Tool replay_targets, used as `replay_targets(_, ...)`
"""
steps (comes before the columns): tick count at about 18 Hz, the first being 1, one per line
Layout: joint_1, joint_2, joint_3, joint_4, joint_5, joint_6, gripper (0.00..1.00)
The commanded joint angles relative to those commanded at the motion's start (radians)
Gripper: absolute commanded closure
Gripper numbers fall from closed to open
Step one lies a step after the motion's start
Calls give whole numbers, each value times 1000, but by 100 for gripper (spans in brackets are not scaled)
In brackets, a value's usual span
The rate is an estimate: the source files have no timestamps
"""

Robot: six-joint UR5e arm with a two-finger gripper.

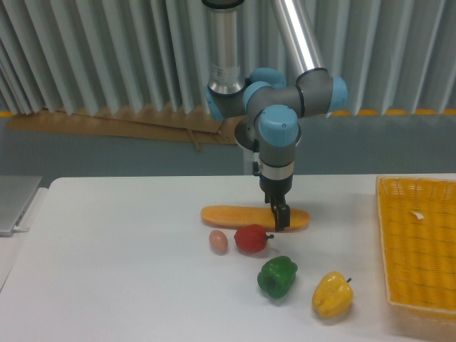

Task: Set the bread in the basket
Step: 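Lower the gripper onto the end of the orange bread loaf, then close the gripper on the bread loaf near its middle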

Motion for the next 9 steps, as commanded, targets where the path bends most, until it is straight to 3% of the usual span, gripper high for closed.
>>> replay_targets(9,-31,-31,-49,2,57,0,0)
